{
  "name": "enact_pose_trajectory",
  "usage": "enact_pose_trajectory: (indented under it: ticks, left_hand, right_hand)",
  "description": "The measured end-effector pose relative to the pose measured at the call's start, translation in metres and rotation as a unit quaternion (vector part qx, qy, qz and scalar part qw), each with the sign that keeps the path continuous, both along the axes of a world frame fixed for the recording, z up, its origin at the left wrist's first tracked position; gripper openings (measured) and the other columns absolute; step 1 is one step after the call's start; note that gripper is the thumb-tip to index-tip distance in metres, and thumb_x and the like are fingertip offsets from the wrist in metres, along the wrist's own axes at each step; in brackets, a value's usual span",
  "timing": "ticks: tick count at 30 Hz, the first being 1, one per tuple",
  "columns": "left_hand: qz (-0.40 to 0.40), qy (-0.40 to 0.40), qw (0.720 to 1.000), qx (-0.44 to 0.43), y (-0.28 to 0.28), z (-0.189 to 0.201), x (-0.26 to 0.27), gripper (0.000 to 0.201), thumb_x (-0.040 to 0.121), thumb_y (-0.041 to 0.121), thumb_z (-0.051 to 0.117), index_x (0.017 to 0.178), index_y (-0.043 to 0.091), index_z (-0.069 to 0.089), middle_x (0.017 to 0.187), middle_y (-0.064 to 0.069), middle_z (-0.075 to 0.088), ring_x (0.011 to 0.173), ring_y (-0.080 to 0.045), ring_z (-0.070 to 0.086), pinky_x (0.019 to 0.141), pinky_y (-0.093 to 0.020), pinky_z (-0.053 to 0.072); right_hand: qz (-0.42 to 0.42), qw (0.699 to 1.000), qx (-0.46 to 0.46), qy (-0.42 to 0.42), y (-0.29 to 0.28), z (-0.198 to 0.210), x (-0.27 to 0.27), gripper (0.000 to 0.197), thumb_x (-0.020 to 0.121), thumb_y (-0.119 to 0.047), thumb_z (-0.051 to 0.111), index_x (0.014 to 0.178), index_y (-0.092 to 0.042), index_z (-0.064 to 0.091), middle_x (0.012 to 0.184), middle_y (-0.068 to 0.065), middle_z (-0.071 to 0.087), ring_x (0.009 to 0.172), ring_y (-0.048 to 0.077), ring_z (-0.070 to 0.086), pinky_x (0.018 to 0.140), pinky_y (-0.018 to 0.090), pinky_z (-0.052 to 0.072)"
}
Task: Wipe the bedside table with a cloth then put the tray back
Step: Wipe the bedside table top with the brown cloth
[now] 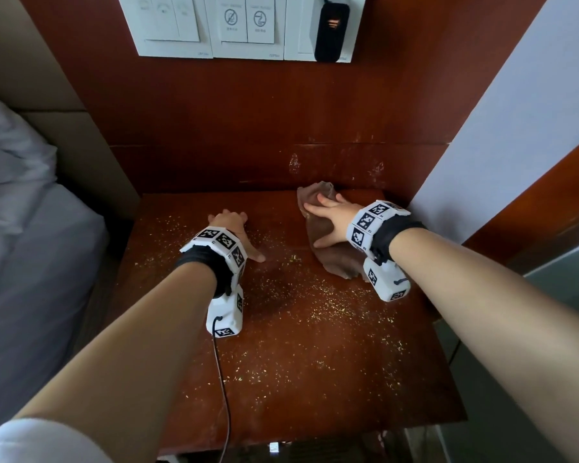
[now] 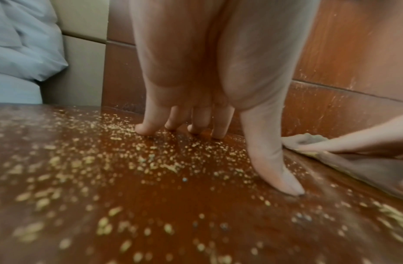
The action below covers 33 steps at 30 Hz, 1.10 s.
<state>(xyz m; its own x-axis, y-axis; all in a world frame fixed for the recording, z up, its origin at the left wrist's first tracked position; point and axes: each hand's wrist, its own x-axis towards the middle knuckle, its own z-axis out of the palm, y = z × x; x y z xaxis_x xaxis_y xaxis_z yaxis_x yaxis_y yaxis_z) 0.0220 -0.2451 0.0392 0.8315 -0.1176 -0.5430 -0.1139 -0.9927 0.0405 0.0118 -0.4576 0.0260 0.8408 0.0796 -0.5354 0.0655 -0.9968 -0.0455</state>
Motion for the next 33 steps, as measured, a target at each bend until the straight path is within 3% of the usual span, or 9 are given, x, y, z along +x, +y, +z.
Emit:
enact_pose_trajectory:
  ticks: [7,13,21,33]
  left_hand:
    - [-0.012,-0.011,1.000,0.012,-0.001,0.001,-0.001,0.101,0.076,0.048,0.072,0.153,0.015,0.015,0.157,-0.016,0.015,0.145,-0.033,0.018,0.118,-0.043,0.020]
    - [-0.014,-0.008,1.000,0.006,0.003,-0.004,0.000,0.104,0.076,0.047,0.073,0.153,0.018,0.011,0.159,-0.016,0.005,0.146,-0.035,0.011,0.118,-0.045,0.022]
    - [-0.013,-0.016,1.000,-0.011,0.009,-0.013,0.002,0.106,0.074,0.050,0.073,0.154,0.021,0.010,0.160,-0.013,0.002,0.146,-0.038,0.011,0.115,-0.050,0.026]
    - [0.007,-0.016,0.999,-0.041,0.010,-0.022,0.007,0.106,0.073,0.046,0.075,0.153,0.023,0.010,0.160,-0.010,0.001,0.146,-0.037,0.008,0.113,-0.050,0.030]
  right_hand:
    - [-0.064,0.998,-0.026,0.004,-0.050,0.002,-0.034,0.090,0.083,-0.057,0.058,0.151,-0.038,0.002,0.161,-0.001,-0.007,0.147,0.037,-0.005,0.117,0.050,0.013]
    - [-0.070,0.997,-0.030,0.017,-0.053,0.004,-0.061,0.091,0.084,-0.055,0.059,0.151,-0.035,0.001,0.161,0.000,-0.008,0.146,0.039,-0.003,0.117,0.052,0.014]
    - [-0.071,0.997,-0.023,0.025,-0.047,0.000,-0.093,0.094,0.081,-0.055,0.062,0.151,-0.036,0.001,0.161,-0.001,-0.006,0.146,0.038,-0.004,0.117,0.055,0.017]
    - [-0.077,0.996,-0.037,0.028,-0.037,0.003,-0.081,0.101,0.079,-0.055,0.065,0.152,-0.034,-0.001,0.161,0.003,-0.007,0.146,0.042,-0.003,0.117,0.054,0.016]
